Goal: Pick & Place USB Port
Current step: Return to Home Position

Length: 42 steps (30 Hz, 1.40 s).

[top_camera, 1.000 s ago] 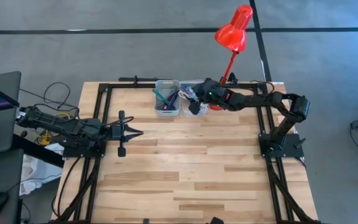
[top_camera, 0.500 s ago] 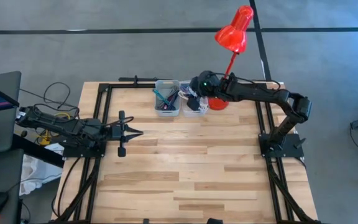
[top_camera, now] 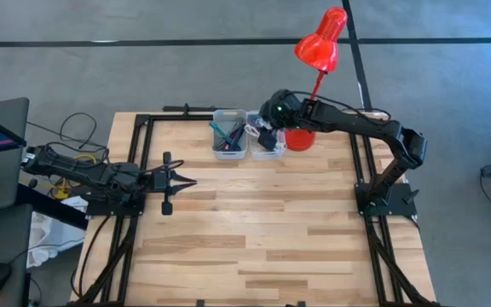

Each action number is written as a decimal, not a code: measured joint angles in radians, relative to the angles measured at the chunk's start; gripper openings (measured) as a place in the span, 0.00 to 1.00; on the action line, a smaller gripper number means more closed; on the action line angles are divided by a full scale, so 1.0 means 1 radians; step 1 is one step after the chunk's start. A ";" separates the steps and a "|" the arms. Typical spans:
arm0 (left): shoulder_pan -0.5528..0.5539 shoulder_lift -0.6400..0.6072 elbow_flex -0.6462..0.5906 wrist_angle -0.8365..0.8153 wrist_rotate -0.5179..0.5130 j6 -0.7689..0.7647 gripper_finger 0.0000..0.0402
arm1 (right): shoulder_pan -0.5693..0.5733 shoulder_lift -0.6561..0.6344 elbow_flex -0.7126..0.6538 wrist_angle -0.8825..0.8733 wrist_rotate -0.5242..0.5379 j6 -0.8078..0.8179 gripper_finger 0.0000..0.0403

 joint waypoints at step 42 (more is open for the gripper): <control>-0.032 -0.022 0.000 -0.016 0.000 0.048 0.04 | 0.375 0.000 0.000 -0.150 -0.002 -0.147 0.28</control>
